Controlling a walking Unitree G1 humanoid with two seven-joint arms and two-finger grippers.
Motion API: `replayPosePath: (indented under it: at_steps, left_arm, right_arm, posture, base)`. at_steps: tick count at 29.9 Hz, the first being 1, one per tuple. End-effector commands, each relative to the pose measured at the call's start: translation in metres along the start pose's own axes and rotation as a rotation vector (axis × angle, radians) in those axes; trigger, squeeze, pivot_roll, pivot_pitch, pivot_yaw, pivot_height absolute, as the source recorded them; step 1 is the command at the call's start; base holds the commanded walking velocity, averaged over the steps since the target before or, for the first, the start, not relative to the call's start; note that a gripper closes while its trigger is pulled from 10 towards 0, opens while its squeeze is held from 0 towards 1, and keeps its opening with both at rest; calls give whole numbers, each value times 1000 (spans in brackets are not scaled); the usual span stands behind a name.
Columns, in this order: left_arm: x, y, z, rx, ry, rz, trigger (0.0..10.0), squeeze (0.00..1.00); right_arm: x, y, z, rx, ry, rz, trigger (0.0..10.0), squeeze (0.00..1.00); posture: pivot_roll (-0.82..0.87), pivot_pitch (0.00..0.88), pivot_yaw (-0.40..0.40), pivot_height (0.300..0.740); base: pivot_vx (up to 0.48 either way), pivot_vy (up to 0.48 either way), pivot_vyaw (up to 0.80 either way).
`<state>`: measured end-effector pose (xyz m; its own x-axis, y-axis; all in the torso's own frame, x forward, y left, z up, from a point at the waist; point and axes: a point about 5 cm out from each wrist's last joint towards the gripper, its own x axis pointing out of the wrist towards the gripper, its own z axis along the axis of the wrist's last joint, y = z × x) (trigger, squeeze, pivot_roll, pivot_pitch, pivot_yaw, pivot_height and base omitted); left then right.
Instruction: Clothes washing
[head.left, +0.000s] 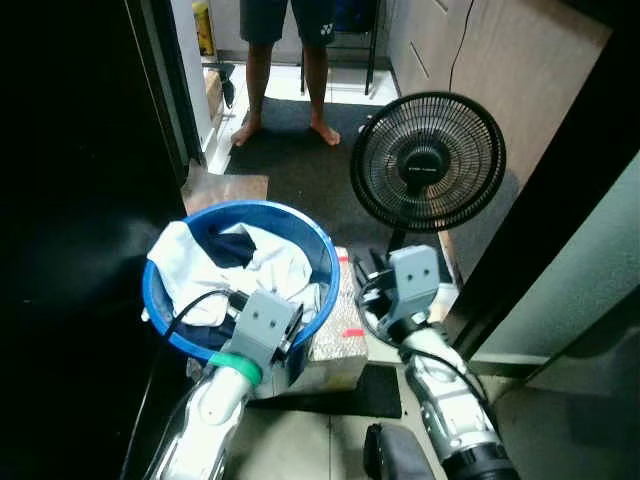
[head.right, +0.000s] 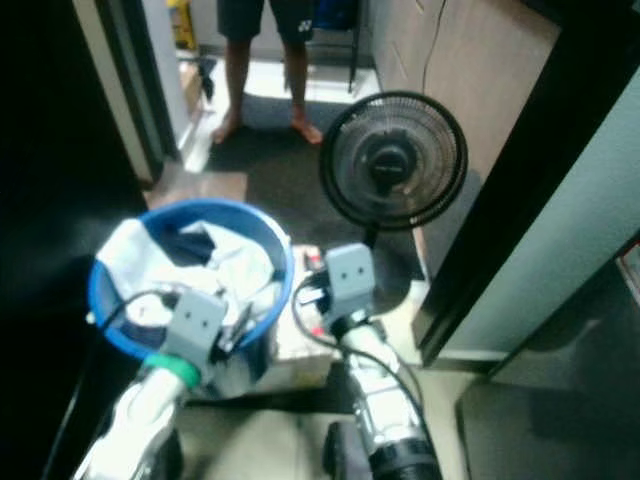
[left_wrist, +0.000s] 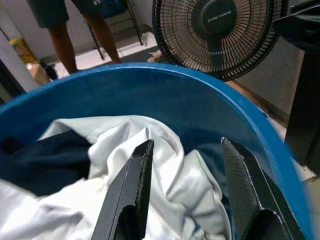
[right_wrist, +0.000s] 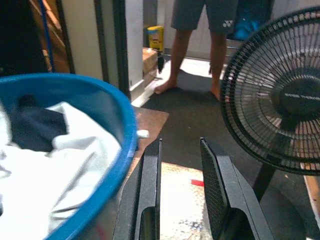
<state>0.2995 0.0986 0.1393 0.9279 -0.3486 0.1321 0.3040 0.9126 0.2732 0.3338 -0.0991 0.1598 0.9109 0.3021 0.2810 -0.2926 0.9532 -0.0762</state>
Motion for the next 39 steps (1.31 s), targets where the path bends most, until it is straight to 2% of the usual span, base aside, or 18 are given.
replayPosePath:
  at_steps: [1, 2, 8, 10, 11, 14, 18, 21, 23, 25, 26, 27, 28, 29, 32, 34, 35, 39]
  left_arm:
    - [-4, 1, -7, -37, 52, 11, 10000, 0]
    - [-4, 1, -7, -37, 52, 11, 10000, 0]
    - [10, 13, 26, -118, -35, 66, 10000, 0]
    - [17, 24, 48, -129, -94, 97, 10000, 0]
    - [17, 24, 48, -129, -94, 97, 10000, 0]
    - [19, 44, 69, -140, -148, 149, 10000, 0]
    - [19, 57, 77, -148, -152, 181, 10000, 0]
    - [22, 68, 73, -114, -92, 213, 10000, 0]
    - [27, 79, 61, -80, -8, 238, 10000, 0]
    - [31, 86, 43, -97, 105, 250, 10000, 0]
    - [31, 86, 43, -97, 105, 250, 10000, 0]
    - [30, 89, 33, -142, 162, 258, 10000, 0]
    - [30, 89, 33, -142, 162, 258, 10000, 0]
    - [27, 92, 20, -229, 250, 268, 10000, 0]
    - [25, 92, 15, -266, 284, 271, 10000, 0]
    - [12, 90, -5, -351, 407, 271, 10000, 0]
    - [12, 90, -5, -351, 407, 271, 10000, 0]
    - [-14, 81, -27, -492, 528, 253, 10000, 0]
  right_arm:
    - [3, 1, 8, 21, -23, 9, 10000, 0]
    - [3, 1, 8, 21, -23, 9, 10000, 0]
    - [11, 0, 35, 56, -114, 24, 10000, 0]
    - [16, 0, 52, 69, -168, 26, 10000, 0]
    - [16, 0, 52, 69, -168, 26, 10000, 0]
    - [20, 1, 65, 82, -208, 31, 10000, 0]
    - [21, 3, 67, 85, -213, 44, 10000, 0]
    - [26, 7, 63, 80, -187, 73, 10000, 0]
    - [32, 12, 53, 80, -142, 98, 10000, 0]
    - [35, 16, 45, 82, -99, 116, 10000, 0]
    - [35, 16, 45, 82, -99, 116, 10000, 0]
    - [36, 17, 41, 75, -80, 122, 10000, 0]
    - [36, 17, 41, 75, -80, 122, 10000, 0]
    - [36, 18, 36, 70, -55, 130, 10000, 0]
    - [35, 18, 35, 71, -46, 131, 10000, 0]
    - [32, 18, 30, 72, -25, 136, 10000, 0]
    - [32, 18, 30, 72, -25, 136, 10000, 0]
    - [29, 17, 25, 69, -13, 138, 10000, 0]
  posture:
    - [46, 114, -22, 505]
    - [46, 114, -22, 505]
    - [47, 116, -21, 505]
    - [45, 116, -19, 505]
    - [45, 116, -19, 505]
    - [49, 119, -19, 505]
    - [52, 124, -20, 505]
    - [65, 135, -26, 505]
    - [70, 142, -32, 505]
    - [78, 149, -40, 505]
    - [78, 149, -40, 505]
    - [83, 151, -43, 505]
    - [83, 151, -43, 505]
    - [89, 156, -50, 505]
    - [89, 156, -50, 505]
    - [94, 160, -50, 505]
    - [94, 160, -50, 505]
    - [99, 159, -49, 505]
  base:
    - [0, 0, 0]
    - [0, 0, 0]
    - [0, 0, 0]
    - [0, 0, 0]
    - [0, 0, 0]
    - [0, 0, 0]
    - [0, 0, 0]
    - [0, 0, 0]
    - [0, 0, 0]
    - [0, 0, 0]
    - [0, 0, 0]
    - [0, 0, 0]
    - [0, 0, 0]
    - [0, 0, 0]
    - [0, 0, 0]
    - [0, 0, 0]
    - [0, 0, 0]
    - [0, 0, 0]
